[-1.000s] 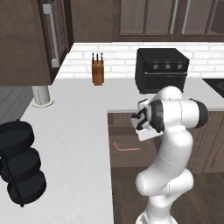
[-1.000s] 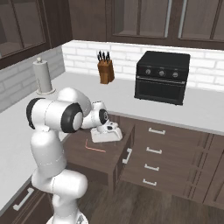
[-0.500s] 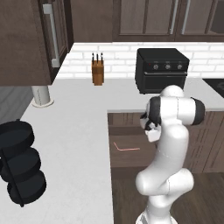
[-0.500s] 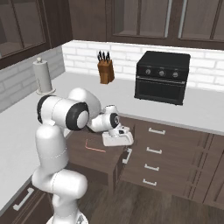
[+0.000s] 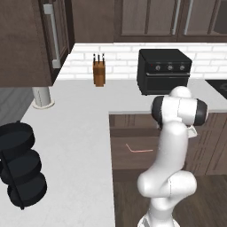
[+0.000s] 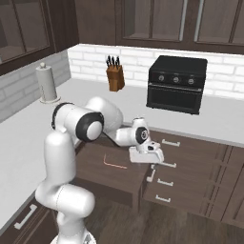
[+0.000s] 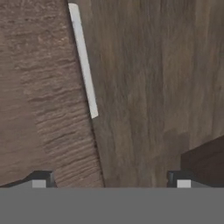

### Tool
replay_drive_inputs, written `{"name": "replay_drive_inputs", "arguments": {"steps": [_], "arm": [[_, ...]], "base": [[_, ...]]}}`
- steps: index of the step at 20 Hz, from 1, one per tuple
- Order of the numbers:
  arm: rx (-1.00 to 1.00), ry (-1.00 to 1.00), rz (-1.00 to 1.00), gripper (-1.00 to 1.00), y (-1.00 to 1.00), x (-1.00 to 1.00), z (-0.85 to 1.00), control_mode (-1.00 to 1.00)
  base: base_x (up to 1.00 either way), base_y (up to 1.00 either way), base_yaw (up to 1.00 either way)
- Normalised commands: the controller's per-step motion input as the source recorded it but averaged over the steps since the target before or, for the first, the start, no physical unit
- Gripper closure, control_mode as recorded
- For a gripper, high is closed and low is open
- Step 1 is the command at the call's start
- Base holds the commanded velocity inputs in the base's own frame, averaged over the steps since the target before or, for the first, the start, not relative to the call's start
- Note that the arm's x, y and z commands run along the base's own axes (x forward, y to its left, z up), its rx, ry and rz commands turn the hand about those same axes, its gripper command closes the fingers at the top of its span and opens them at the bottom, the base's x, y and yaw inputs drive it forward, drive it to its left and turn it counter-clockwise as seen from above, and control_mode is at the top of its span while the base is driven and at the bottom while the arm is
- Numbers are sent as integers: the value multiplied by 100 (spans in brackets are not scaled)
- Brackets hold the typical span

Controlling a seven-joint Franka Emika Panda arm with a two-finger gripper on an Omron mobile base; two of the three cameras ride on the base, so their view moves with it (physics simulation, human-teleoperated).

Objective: Take a straw from the drawer in front and place it inside the glass cup on the dining counter.

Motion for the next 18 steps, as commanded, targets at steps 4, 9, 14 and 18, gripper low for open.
{"name": "replay_drive_inputs", "arguments": {"steps": [4, 9, 14, 18], "arm": [[0, 0, -11, -100, -86, -6, 0, -100], [0, 0, -9, -100, -83, -9, 2, -100], [0, -16, -2, -100, 3, -38, 85, -100], [-1, -16, 0, -100, 38, -42, 100, -100]], "base": [[0, 0, 0], [0, 0, 0], [0, 0, 0], [0, 0, 0]]}}
